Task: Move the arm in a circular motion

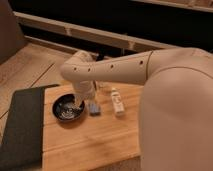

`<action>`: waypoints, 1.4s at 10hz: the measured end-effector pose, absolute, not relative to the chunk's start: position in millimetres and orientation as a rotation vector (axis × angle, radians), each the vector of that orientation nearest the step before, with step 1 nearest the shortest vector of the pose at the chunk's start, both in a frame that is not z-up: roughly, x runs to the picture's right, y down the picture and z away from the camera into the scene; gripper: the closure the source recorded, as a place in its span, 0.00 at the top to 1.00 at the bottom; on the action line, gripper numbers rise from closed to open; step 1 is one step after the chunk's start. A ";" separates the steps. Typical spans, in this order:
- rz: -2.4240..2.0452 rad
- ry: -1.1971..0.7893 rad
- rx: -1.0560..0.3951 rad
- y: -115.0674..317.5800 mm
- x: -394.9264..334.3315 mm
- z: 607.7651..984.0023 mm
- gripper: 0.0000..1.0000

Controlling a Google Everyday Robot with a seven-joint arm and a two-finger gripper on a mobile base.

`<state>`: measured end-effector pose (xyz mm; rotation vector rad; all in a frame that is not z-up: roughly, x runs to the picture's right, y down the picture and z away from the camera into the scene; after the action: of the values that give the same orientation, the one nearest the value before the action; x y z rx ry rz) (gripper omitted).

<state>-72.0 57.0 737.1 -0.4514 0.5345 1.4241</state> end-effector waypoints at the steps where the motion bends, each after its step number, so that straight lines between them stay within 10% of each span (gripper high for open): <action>1: 1.437 0.530 -0.424 39.5 -62.0 749.6 0.65; 14: 1.525 0.454 -0.227 -99.4 16.8 818.1 0.65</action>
<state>16.8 -99.4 818.1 -0.2266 0.4538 1.5247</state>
